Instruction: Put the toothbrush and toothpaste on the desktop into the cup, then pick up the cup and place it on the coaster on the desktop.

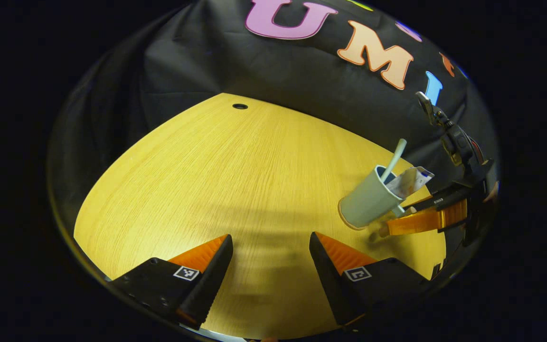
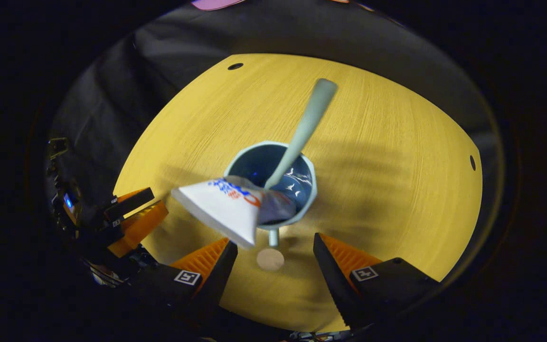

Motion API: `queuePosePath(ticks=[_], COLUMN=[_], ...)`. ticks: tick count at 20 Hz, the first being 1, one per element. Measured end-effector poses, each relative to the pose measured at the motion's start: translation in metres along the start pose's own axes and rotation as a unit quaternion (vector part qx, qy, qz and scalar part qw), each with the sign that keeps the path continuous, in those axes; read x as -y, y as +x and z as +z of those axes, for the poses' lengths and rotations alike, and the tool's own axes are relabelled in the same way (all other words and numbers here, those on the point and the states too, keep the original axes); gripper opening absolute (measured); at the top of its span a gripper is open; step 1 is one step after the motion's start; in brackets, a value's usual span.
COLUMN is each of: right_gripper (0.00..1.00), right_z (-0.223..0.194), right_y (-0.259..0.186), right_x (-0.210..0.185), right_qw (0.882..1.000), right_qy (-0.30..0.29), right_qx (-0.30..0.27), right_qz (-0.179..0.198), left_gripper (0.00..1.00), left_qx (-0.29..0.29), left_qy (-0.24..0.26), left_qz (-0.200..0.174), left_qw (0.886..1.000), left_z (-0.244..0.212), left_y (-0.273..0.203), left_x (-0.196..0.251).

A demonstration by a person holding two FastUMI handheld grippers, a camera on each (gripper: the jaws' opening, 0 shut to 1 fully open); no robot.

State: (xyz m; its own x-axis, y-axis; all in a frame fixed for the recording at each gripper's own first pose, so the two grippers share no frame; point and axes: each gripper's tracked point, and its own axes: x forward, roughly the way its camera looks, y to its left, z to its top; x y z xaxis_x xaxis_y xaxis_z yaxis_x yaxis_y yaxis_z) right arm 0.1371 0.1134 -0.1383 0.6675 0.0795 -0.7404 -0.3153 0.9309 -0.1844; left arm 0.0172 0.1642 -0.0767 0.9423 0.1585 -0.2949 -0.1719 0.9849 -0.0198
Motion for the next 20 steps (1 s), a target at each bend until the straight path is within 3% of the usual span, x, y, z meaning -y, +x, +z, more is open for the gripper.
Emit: queuePosePath(ticks=[6, 8, 10, 14, 15, 16, 20], right_gripper=[0.99, 0.95, 0.99, 0.99, 0.95, 0.99, 0.99], right_z=[-0.038, -0.044, -0.052, -0.072, -0.076, -0.079, -0.096], right_y=[-0.031, -0.038, -0.049, -0.066, -0.071, -0.076, -0.093], right_x=[0.043, 0.059, 0.072, 0.110, 0.118, 0.125, 0.153], right_qw=[0.996, 0.993, 0.991, 0.985, 0.983, 0.980, 0.973], right_qy=[0.077, 0.096, 0.114, 0.139, 0.148, 0.157, 0.176], right_qx=[0.043, 0.061, 0.075, 0.102, 0.109, 0.118, 0.146], right_qz=[0.017, 0.018, 0.019, 0.005, 0.003, 0.002, -0.011], left_gripper=[0.94, 0.94, 0.94, 0.94, 0.94, 0.94, 0.94], left_qx=[0.010, 0.013, 0.015, 0.028, 0.031, 0.033, 0.039], left_qy=[0.022, 0.027, 0.024, 0.028, 0.030, 0.032, 0.026], left_qz=[0.009, 0.012, 0.007, 0.012, 0.012, 0.010, -0.006], left_qw=[1.000, 0.999, 1.000, 0.999, 0.999, 0.999, 0.999], left_z=[0.006, 0.005, 0.002, 0.003, 0.001, 0.000, -0.005], left_y=[-0.021, -0.028, -0.033, -0.040, -0.041, -0.041, -0.042], left_x=[0.038, 0.054, 0.075, 0.110, 0.118, 0.126, 0.157])
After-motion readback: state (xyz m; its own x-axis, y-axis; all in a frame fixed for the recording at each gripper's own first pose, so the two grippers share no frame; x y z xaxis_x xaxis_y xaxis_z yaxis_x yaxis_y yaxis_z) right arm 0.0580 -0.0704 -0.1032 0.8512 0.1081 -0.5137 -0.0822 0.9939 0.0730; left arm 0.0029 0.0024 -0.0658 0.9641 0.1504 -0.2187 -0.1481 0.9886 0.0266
